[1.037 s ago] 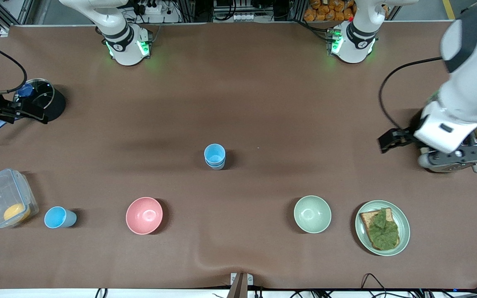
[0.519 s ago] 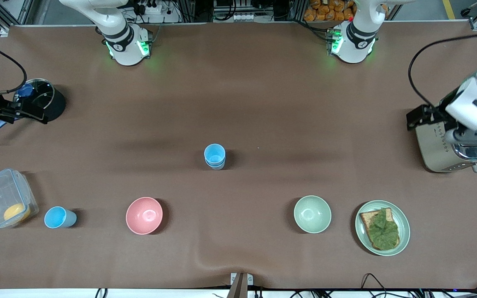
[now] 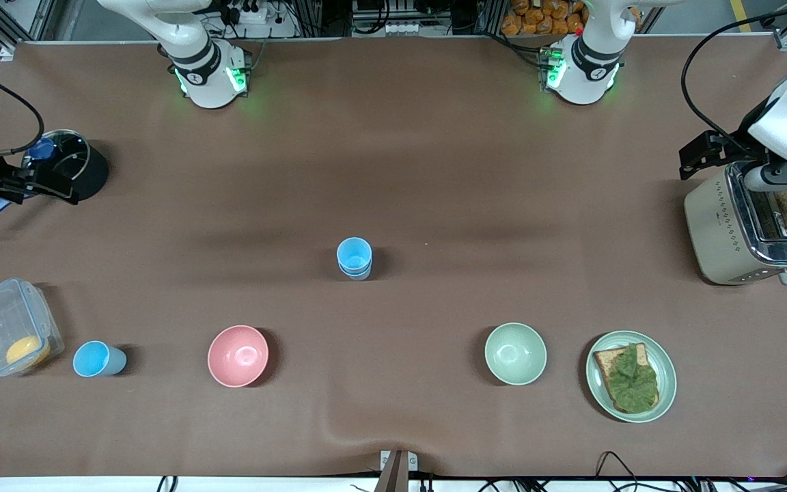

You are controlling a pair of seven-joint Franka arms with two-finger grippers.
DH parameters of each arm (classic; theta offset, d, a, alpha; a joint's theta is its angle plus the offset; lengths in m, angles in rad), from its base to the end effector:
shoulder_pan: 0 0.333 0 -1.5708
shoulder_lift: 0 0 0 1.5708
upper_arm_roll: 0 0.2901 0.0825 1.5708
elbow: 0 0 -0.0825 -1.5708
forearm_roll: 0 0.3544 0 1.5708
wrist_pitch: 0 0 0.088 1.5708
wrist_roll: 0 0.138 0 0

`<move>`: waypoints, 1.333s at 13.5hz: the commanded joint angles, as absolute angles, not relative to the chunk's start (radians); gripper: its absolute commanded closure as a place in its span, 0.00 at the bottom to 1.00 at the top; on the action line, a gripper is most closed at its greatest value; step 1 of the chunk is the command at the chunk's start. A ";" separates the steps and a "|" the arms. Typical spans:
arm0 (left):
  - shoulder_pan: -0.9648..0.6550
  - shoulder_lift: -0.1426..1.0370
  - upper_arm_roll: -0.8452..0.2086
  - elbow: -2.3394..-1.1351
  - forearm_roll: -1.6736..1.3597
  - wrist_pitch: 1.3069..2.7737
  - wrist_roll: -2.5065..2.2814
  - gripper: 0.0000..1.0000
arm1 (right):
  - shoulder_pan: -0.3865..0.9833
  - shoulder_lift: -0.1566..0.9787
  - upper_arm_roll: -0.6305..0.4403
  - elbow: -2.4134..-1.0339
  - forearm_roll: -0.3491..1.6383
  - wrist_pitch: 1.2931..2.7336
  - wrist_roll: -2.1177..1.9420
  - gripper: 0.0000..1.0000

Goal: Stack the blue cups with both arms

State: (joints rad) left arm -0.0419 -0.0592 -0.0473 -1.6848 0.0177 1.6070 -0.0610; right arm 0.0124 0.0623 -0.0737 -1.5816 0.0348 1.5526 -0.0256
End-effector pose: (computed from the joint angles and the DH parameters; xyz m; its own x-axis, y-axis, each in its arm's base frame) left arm 0.5072 -0.0435 0.5508 0.9994 -0.0287 -0.0174 -0.0291 -0.9993 -0.0216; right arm 0.5343 -0.0269 0.5285 0.9953 -0.0351 -0.0902 -0.0382 -0.9987 -0.0324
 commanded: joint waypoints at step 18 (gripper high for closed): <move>-0.026 -0.003 -0.054 -1.563 0.012 1.557 -0.058 0.00 | -0.005 0.069 -0.063 -1.571 0.023 1.546 -0.034 0.00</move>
